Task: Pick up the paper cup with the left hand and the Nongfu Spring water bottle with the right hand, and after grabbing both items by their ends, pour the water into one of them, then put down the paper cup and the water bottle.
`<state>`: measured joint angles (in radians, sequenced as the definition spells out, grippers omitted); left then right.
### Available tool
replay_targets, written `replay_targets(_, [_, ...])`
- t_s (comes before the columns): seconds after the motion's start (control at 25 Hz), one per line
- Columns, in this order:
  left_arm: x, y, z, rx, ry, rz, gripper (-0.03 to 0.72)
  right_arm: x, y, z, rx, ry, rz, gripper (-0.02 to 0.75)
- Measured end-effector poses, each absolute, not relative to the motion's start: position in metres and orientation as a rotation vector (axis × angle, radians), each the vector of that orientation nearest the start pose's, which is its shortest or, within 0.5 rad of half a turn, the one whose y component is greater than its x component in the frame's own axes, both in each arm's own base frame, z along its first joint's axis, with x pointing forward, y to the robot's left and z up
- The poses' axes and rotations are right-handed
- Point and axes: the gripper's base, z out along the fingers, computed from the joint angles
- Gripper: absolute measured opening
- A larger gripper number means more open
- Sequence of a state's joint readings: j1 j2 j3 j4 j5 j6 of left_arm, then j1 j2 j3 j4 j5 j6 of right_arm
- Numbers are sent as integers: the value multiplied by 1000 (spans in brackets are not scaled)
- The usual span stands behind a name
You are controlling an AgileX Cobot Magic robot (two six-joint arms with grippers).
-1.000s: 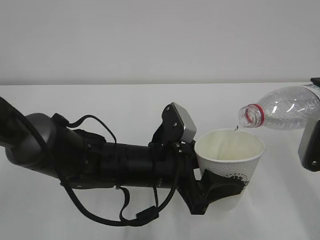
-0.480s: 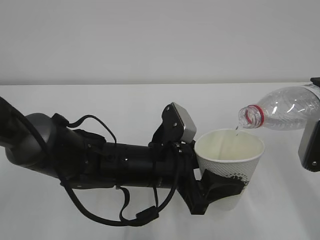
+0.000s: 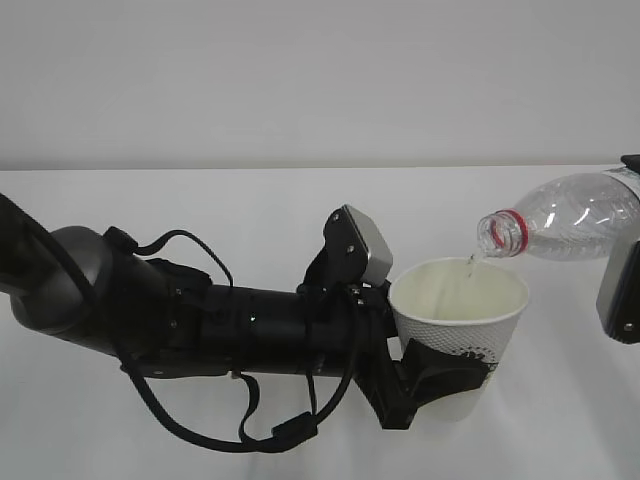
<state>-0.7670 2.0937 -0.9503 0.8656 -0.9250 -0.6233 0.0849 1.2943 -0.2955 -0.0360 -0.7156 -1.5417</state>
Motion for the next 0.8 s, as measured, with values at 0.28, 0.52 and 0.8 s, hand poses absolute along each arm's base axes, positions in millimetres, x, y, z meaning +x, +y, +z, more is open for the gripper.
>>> replay_targets(0.28, [239,-307,116,1158,1644,-1133,491,219,21,203,-1404,1267,-1032,404])
replay_targets(0.52, [239,-307,116,1155,1645,-1133,491,219,21,203,-1403,1266,-1033,404])
replay_targets(0.8, [239,-307,116,1155,1645,-1133,491,219,21,203,-1403,1266,-1033,404])
